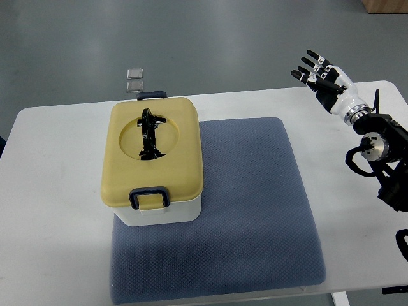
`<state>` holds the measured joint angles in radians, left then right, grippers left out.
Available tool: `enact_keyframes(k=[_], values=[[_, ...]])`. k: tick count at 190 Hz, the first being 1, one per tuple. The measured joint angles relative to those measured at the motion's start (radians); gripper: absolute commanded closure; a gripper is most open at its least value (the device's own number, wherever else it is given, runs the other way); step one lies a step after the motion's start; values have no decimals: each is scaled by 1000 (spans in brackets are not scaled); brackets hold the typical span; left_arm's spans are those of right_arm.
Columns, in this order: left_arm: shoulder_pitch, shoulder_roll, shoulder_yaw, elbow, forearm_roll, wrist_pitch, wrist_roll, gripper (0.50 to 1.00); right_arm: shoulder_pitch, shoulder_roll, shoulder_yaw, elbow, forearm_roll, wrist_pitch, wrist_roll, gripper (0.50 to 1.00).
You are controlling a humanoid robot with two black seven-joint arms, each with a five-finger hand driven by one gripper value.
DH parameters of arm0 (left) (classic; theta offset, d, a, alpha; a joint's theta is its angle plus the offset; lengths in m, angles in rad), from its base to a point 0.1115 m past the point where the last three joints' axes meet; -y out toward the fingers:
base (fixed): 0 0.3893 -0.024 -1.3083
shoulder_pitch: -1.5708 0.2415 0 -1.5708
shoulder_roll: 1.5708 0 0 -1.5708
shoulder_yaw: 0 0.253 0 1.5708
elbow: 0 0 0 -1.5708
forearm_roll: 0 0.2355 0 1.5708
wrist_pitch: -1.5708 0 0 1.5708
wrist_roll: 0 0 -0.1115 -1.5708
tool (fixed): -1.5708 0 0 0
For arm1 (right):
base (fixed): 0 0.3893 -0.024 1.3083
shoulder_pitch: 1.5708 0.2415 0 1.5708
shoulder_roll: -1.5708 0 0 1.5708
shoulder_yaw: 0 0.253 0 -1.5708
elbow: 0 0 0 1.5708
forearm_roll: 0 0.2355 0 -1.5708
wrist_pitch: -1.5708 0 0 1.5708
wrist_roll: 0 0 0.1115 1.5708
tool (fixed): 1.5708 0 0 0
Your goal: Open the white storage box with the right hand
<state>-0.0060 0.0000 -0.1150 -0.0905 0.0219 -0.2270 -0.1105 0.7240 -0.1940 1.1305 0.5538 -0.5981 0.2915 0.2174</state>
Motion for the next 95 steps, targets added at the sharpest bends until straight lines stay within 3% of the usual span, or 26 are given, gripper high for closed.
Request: enact_keyframes(k=[95], values=[[0, 0, 0, 0, -1, 0, 0, 500, -2, 4, -1, 0, 0, 5, 0, 572]])
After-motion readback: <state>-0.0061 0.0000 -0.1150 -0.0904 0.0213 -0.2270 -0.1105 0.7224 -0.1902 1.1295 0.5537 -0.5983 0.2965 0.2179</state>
